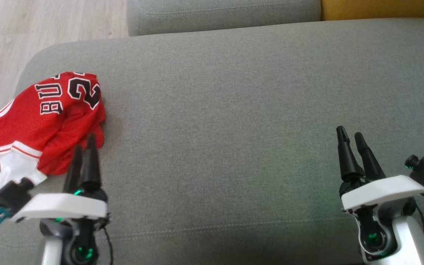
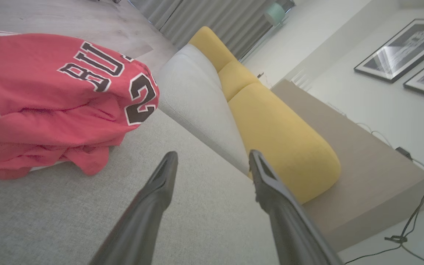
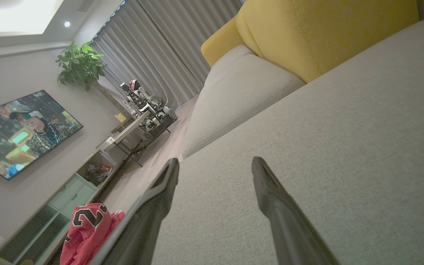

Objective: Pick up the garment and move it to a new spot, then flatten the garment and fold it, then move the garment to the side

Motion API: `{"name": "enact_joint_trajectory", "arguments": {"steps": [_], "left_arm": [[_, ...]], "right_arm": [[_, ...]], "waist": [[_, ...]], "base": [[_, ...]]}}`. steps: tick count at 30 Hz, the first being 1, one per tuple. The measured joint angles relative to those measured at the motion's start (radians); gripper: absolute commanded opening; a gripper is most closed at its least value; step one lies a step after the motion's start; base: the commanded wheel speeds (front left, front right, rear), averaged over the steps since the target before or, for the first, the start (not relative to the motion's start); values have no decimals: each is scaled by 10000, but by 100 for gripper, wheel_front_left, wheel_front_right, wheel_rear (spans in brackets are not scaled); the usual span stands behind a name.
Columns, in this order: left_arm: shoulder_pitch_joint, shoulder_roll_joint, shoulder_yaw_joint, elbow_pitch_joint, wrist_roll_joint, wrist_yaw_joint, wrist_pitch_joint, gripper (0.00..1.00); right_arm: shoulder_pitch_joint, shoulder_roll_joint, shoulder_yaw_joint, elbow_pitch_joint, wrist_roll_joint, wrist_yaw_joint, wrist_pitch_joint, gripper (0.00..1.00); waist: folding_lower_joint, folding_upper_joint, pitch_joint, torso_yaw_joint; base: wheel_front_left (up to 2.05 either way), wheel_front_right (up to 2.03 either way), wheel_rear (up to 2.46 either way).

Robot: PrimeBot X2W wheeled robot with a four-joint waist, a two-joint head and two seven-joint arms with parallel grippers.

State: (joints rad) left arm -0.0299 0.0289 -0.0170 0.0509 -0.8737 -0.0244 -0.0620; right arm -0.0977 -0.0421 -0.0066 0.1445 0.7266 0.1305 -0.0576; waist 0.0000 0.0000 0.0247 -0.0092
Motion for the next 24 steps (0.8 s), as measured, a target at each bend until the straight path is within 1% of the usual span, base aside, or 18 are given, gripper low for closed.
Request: {"name": "enact_joint_trajectory", "arguments": {"steps": [2,4,7,9,16,24], "left_arm": [[0,38,-305,-27,623,127,-29,100],[0,188,-696,-29,1162,389,-105,100],[-3,506,-1250,12,1806,936,-196,100],[-13,727,-1609,71,2150,1407,-209,100],[-343,1390,-2813,182,2949,2809,-453,100],[-679,1965,-4015,151,3682,3946,-640,100]], "right_arm": [[-45,0,77,0,-380,0,-61,100],[-136,0,140,0,-759,0,-111,100],[-204,0,240,-8,-1281,0,-222,100],[-204,0,307,-21,-1618,0,-238,100],[-207,-2,543,-153,-2731,0,-431,100],[-282,-4,681,-224,-3783,0,-683,100]], "waist": [[0,0,9,-9],[0,0,16,-19],[0,0,20,-31],[0,0,16,-37],[0,0,-10,-55],[0,0,-28,-82]], "base": [[0,0,0],[0,0,0],[0,0,0],[0,0,0],[0,0,0],[0,0,0]]}}
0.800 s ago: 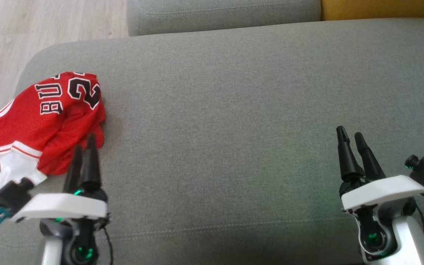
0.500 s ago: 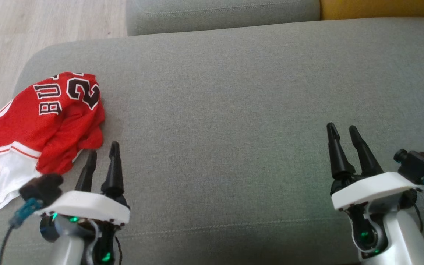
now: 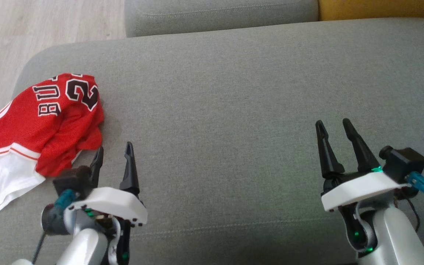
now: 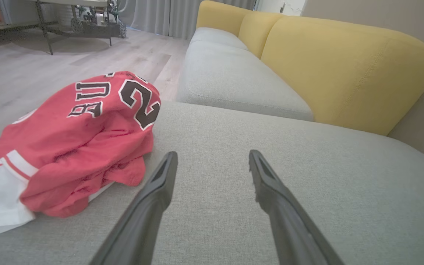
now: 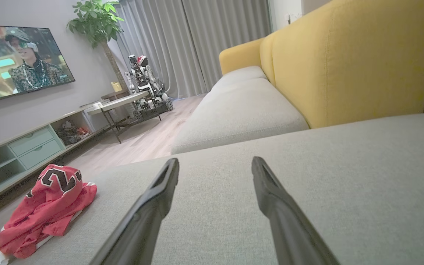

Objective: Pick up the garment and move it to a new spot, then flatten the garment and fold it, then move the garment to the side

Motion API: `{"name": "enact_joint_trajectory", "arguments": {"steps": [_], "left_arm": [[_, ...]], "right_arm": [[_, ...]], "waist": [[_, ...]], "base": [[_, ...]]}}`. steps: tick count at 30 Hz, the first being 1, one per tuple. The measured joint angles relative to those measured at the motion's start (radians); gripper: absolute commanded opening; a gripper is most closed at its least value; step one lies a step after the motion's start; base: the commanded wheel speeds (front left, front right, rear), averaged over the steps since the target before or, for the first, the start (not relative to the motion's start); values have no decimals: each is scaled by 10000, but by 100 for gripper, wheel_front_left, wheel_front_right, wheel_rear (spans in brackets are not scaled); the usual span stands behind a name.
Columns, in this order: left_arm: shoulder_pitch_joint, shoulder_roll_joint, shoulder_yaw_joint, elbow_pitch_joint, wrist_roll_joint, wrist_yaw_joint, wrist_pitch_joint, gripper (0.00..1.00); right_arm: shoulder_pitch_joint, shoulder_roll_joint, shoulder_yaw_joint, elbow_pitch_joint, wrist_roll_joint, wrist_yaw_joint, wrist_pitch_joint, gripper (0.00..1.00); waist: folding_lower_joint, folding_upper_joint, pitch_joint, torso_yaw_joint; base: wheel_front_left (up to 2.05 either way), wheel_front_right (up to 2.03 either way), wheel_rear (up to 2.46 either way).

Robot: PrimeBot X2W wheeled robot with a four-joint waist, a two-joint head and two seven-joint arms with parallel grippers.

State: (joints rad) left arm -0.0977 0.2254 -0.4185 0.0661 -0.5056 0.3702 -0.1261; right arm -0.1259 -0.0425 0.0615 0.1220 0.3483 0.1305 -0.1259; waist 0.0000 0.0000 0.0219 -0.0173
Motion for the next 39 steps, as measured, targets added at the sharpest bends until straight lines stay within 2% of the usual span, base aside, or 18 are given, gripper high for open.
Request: {"name": "enact_joint_trajectory", "arguments": {"steps": [12,17,22,25,27,34,37,39], "left_arm": [[-398,485,-1248,-33,1137,1172,-389,100],[-462,545,-1469,-274,1425,1421,-506,100],[-518,512,-1496,-711,1611,1455,-619,100],[-460,314,-1156,-905,1607,1220,-708,100],[-389,102,-767,-974,1590,890,-796,100],[434,-976,882,-387,1524,-901,-999,100],[570,-1271,1417,-25,1975,-1601,-1095,100],[567,-1436,1705,44,2376,-1883,-1135,100]], "right_arm": [[-117,-2,111,-111,-1325,0,-343,100],[-118,-2,117,-178,-1620,0,-489,100],[-120,-2,138,-199,-1680,0,-625,100],[-120,-4,98,-128,-1452,0,-734,100],[-120,-4,56,21,-1091,2,-777,100],[-137,-8,-61,652,-272,0,-959,100],[-198,-8,-29,892,-449,0,-1062,100],[-314,-8,0,961,-719,0,-1120,100]], "waist": [[0,0,-26,-36],[0,0,-10,-41],[0,0,-5,-29],[0,0,-11,-12],[0,0,-21,-2],[0,0,-90,12],[0,0,-108,-3],[0,0,-107,-14]], "base": [[0,0,0],[0,0,0],[0,0,0],[0,0,0],[0,0,0],[0,0,0],[0,0,0],[0,0,0]]}}
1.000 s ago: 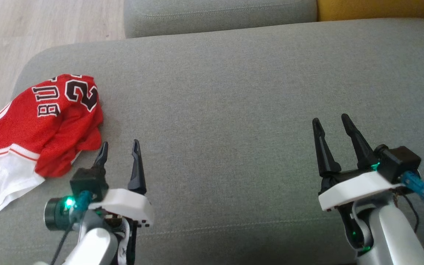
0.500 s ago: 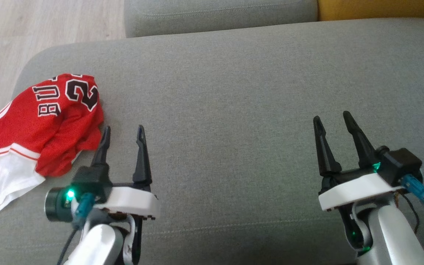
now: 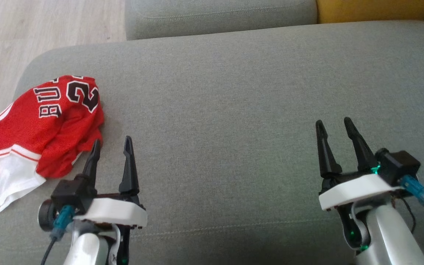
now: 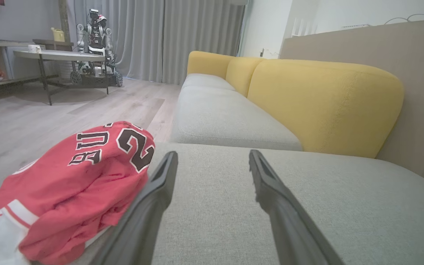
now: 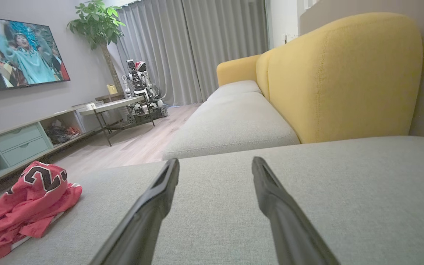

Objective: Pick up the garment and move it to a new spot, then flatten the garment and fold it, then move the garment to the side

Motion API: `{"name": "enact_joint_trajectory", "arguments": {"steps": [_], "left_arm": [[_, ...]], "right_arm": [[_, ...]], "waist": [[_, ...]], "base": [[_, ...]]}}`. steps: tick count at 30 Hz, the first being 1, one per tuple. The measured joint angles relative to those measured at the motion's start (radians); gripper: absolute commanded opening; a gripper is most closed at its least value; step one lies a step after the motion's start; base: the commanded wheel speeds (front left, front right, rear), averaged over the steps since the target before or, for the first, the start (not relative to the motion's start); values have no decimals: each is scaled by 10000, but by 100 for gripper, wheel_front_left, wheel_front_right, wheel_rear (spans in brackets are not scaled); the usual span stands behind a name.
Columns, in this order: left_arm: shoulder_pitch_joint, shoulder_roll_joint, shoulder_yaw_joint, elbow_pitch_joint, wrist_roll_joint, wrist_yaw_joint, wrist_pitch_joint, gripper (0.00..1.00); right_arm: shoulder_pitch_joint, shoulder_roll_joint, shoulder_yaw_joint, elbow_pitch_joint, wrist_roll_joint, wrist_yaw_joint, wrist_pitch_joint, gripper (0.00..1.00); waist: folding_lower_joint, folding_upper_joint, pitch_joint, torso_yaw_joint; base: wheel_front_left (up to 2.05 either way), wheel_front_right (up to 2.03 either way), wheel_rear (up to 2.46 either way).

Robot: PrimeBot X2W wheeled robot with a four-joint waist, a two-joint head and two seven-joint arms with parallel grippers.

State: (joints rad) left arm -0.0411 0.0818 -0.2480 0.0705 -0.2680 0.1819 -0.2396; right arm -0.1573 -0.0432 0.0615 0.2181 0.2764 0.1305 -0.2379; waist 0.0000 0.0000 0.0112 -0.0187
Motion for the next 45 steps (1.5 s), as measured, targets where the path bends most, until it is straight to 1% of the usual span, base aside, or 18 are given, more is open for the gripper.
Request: {"name": "enact_joint_trajectory", "arguments": {"steps": [2,3,8,12,23,27,34,45], "left_arm": [[-1,-111,184,8,441,-255,-63,100],[-4,-207,341,4,872,-412,-90,100],[-4,-288,545,10,1218,-675,-98,100],[-4,-297,646,29,1317,-763,-98,100],[-4,-322,593,58,1243,-759,-98,100],[-25,-328,539,77,1243,-759,-98,100],[-25,-332,445,31,1137,-694,-100,100],[3,-332,508,-100,1143,-663,-100,100]], "right_arm": [[-83,0,42,4,-295,0,-50,100],[-155,0,79,4,-562,0,-136,100],[-179,0,88,2,-644,0,-146,100],[-179,0,84,15,-642,0,-146,100],[-180,0,82,36,-642,0,-146,100],[-179,-2,109,36,-640,0,-146,100],[-163,-6,370,38,-665,0,-148,100],[-135,-13,888,-25,-671,2,-146,100]], "waist": [[0,0,5,-11],[0,0,11,-20],[0,0,10,-26],[0,0,2,-23],[0,0,-4,-10],[0,0,1,130],[0,0,-4,810],[0,0,48,2552]], "base": [[0,0,0],[0,0,0],[0,0,0],[0,0,0],[0,0,0],[0,0,0],[0,0,0],[0,0,0]]}}
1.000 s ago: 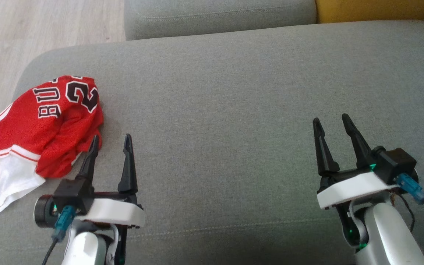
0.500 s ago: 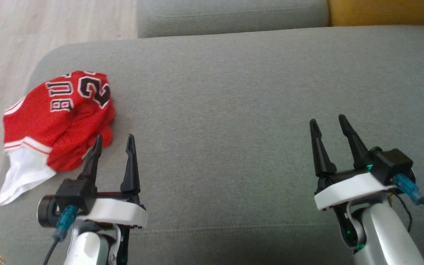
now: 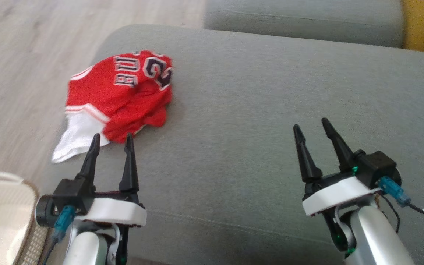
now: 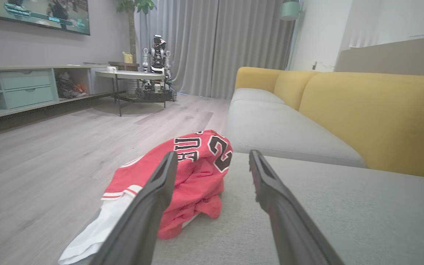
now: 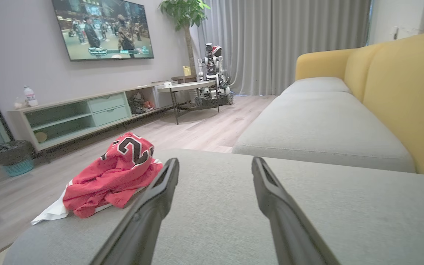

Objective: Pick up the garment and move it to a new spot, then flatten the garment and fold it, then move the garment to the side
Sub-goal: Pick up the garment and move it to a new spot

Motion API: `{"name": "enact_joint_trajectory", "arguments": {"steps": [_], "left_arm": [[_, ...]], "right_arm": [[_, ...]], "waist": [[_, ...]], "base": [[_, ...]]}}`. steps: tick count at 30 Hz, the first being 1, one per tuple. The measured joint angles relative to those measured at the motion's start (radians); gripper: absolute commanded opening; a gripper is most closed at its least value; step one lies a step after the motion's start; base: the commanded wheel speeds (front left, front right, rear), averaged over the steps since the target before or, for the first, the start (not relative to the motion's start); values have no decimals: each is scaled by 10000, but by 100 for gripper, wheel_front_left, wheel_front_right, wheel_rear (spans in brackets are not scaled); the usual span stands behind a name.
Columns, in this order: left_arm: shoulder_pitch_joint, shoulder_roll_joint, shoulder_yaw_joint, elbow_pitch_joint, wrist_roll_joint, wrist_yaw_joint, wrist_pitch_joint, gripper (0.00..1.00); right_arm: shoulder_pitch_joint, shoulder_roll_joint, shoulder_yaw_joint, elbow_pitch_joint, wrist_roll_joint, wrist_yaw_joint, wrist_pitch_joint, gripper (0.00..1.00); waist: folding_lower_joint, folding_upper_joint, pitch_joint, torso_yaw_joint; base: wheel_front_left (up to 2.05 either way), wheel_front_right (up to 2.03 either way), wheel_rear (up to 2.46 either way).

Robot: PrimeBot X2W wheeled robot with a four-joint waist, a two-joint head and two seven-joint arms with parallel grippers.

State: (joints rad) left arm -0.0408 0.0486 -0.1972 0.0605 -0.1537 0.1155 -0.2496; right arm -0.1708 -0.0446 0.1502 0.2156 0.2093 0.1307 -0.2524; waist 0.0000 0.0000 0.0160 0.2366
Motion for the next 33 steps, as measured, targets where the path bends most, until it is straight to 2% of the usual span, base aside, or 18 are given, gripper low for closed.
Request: {"name": "enact_joint_trajectory", "arguments": {"steps": [9,16,22,33], "left_arm": [[230,0,186,-10,13,-27,0,100],[354,2,232,-10,17,-111,0,100],[359,2,245,-17,31,-109,0,100],[358,2,397,-27,31,-102,0,100]], "right_arm": [[40,-6,263,-6,15,0,-2,100],[231,-6,299,0,36,0,0,100],[231,-6,311,-2,65,0,0,100],[230,-6,299,-2,190,0,0,100]], "waist": [[0,0,106,1463],[0,0,149,2209],[0,0,186,2336],[0,0,150,2110]], "base": [[0,0,0],[0,0,0],[0,0,0],[0,0,0]]}}
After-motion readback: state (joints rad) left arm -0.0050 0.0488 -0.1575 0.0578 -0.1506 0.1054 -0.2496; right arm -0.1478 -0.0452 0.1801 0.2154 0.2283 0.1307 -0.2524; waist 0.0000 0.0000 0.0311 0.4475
